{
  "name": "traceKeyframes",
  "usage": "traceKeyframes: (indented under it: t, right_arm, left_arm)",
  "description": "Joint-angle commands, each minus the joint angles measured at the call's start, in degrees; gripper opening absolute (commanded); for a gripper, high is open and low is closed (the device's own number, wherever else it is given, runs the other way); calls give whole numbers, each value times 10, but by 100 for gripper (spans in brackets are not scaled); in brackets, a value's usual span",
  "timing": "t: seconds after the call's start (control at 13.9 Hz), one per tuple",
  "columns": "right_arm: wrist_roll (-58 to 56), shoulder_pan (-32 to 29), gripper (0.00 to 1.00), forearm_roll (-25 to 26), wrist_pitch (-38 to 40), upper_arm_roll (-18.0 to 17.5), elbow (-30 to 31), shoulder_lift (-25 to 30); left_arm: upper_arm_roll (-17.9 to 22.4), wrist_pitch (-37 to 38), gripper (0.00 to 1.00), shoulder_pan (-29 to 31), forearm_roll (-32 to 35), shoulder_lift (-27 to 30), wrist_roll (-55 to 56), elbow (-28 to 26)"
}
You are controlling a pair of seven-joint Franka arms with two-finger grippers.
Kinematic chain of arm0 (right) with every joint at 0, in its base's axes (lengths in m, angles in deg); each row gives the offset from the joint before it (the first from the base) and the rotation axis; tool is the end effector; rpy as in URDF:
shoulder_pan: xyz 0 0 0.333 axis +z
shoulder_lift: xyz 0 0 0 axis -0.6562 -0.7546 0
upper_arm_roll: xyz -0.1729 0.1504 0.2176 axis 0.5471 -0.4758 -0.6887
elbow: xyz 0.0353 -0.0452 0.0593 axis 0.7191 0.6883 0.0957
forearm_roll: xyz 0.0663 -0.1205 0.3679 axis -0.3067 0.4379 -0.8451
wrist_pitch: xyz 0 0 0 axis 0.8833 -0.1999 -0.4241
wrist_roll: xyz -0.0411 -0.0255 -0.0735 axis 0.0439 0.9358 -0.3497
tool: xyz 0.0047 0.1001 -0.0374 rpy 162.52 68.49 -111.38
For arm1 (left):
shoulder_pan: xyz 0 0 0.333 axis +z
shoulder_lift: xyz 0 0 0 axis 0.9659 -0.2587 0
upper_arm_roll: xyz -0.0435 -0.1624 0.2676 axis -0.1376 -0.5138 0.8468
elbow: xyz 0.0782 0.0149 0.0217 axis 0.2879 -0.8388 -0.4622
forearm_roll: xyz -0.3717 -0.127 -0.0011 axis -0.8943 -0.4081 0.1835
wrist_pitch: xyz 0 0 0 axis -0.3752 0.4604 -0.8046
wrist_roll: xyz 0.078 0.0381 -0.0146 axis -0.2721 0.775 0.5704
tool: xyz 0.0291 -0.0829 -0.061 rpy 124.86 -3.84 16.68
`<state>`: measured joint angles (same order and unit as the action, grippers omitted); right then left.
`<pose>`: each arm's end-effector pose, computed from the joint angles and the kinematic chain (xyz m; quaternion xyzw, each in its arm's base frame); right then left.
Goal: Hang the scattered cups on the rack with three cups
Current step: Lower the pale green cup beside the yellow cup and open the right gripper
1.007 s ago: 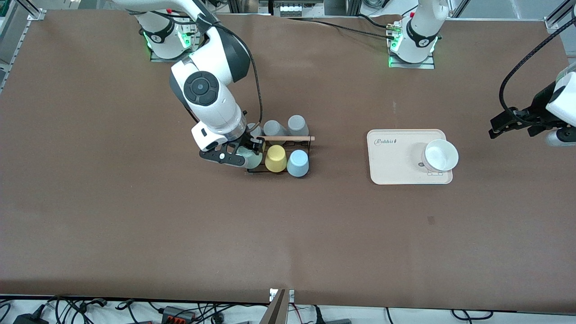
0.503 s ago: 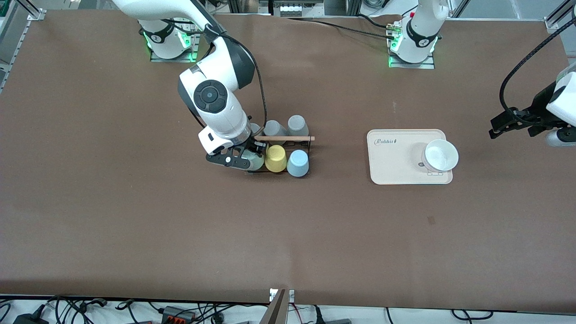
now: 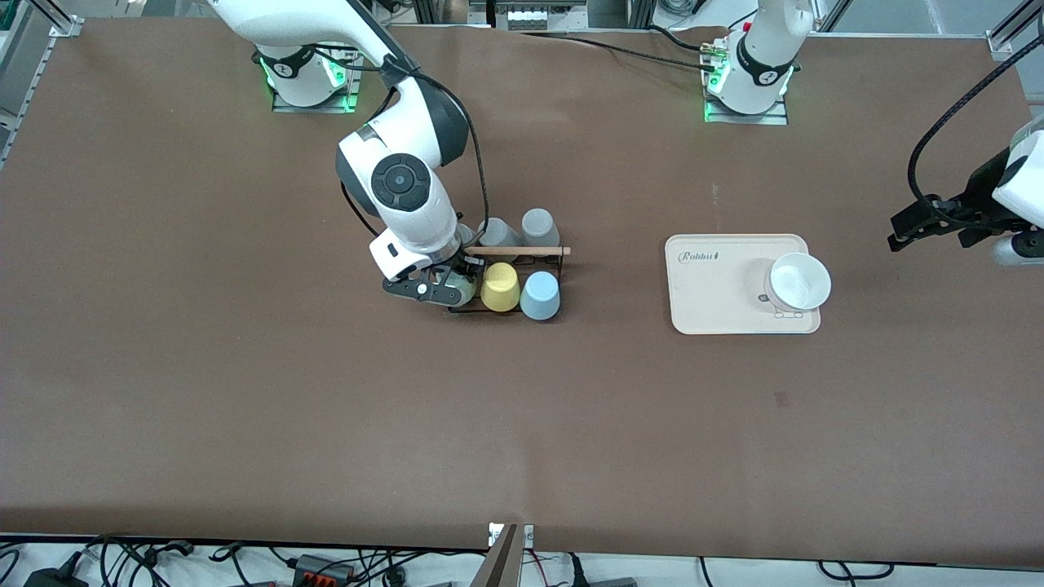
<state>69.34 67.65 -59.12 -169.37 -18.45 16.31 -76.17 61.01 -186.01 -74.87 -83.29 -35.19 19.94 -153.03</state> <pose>0.5491 0.3989 0.3162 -0.9952 0.0960 0.0163 0.0120 0.5818 0.0077 0.5878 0.9990 0.0392 0.0220 0.0030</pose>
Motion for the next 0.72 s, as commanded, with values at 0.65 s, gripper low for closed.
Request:
traceKeyframes:
  t: [0.65]
  right_arm:
    - [-3,-36,100,-1,33,5,-15,66]
  left_arm:
    - [-8,16,100,4,-1,7,-3,3]
